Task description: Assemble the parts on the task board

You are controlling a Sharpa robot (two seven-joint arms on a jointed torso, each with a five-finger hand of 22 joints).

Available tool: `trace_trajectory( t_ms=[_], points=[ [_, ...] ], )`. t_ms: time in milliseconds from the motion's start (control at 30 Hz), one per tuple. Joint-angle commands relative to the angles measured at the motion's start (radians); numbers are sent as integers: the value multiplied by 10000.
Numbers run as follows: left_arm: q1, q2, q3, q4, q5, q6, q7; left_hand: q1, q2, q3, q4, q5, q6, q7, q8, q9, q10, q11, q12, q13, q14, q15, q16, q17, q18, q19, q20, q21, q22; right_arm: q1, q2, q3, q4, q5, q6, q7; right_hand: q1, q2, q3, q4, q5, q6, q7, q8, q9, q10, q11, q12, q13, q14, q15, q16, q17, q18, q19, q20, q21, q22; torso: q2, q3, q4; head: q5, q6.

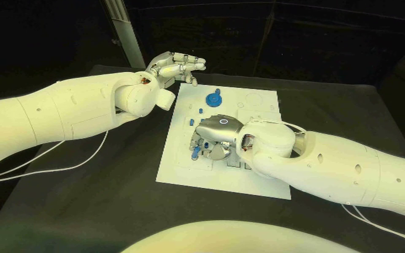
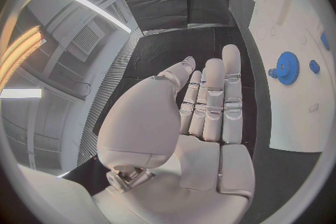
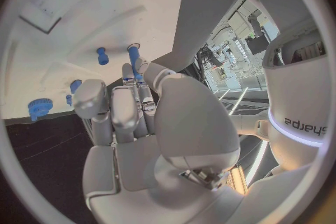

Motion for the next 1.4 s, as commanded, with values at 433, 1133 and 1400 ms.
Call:
trace_trajectory(
  t_ms=[433,1133,1400],
  points=[
    [16,20,7,-10,35,141,24,27,15,46,-4,-6,46,-2,67,-12,-17,26,56,-11,-62,12,-63,-10,131,-51,4,-32,-12,12,87,2,0,-400,657,-269,-102,50,17,51,30,59,27,33,17,57,32,-36,7,143,75,21,-39,-27,-49,51,-49,-27,1,-7,-6,8,-13],
    [16,18,7,-45,35,192,-28,20,4,59,-15,-11,41,2,73,-15,-30,28,80,-16,-69,12,-60,-33,132,-50,5,-47,-24,12,77,-194,92,-780,-602,-25,-1085,-721,-988,422,430,-1258,177,-136,-160,-1297,309,-354,-57,-67,313,-482,-870,142,-547,267,-634,-958,-12,2,-15,-30,39],
    [14,13,6,-64,35,230,-47,-30,-11,42,7,-20,37,7,76,-16,-44,35,92,-19,-73,19,-58,-46,128,-51,10,-58,-32,7,-415,-196,431,-172,-2128,344,-1174,-715,-2690,643,614,-2437,291,-110,-148,-2422,430,-226,-42,-166,416,-864,-1441,221,-720,357,-1011,-1476,-16,1,-13,-123,139]
  ],
)
